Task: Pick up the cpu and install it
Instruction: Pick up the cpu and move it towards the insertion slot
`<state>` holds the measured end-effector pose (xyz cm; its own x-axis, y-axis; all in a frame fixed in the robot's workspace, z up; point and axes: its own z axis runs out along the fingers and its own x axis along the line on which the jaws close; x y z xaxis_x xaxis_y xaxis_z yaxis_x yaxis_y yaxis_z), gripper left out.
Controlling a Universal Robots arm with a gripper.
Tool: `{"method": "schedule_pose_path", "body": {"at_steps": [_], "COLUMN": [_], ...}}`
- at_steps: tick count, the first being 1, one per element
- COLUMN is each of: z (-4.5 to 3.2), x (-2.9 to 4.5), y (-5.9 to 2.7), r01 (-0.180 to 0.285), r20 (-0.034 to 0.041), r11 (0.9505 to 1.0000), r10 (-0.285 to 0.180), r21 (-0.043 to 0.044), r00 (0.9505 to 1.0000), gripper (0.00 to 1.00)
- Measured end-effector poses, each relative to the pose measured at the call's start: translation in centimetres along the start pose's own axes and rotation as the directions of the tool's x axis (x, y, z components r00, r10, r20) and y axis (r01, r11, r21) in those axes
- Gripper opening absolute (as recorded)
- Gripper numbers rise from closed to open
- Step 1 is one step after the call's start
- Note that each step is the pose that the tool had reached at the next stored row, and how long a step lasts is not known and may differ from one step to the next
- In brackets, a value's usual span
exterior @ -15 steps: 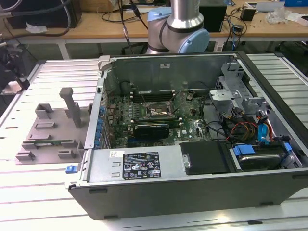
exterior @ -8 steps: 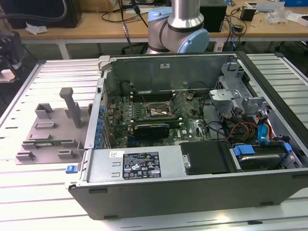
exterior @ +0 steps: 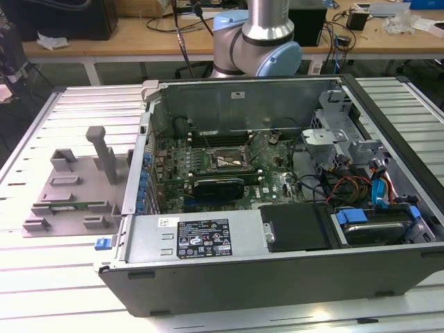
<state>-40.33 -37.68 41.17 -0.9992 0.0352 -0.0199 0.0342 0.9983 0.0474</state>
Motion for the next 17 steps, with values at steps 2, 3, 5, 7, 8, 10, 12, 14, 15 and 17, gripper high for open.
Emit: {"method": "schedule_pose_path", "body": {"at_steps": [2,3,5,7,8,10,12,14,15,17], "z": [-0.04,-0.05,-0.06,-0.05,-0.04,-0.02,0.0,0.01,0.02,0.04], "x": [0.0,0.0,-0.01,-0.59,-0.98,-1.66,-2.42,-3.34,-3.67,-4.9], "y": [0.01,0.01,0.01,0.03,0.04,0.06,0.09,0.12,0.13,0.17], "r01": [0.0,0.0,0.0,0.0,0.0,0.0,0.0,0.0,0.0,0.0], "r20": [0.0,-0.0001,-0.0001,0.0,-0.0002,0.0,0.0,-0.0001,0.0,-0.0001], "r11": [1.0,1.0,1.0,1.0,1.0,1.0,1.0,1.0,1.0,1.0], "r10": [0.0,0.0,0.0,0.0,0.0,0.0,0.0,0.0,0.0,0.0], "r21": [-0.0001,0.0,0.0001,0.0,0.0001,0.0,-0.0001,0.0,0.0,0.0], "r00": [1.0,1.0,1.0,1.0,1.0,1.0,1.0,1.0,1.0,1.0], "gripper": [0.55,0.55,0.55,0.55,0.55,0.55,0.55,0.55,0.55,0.55]}}
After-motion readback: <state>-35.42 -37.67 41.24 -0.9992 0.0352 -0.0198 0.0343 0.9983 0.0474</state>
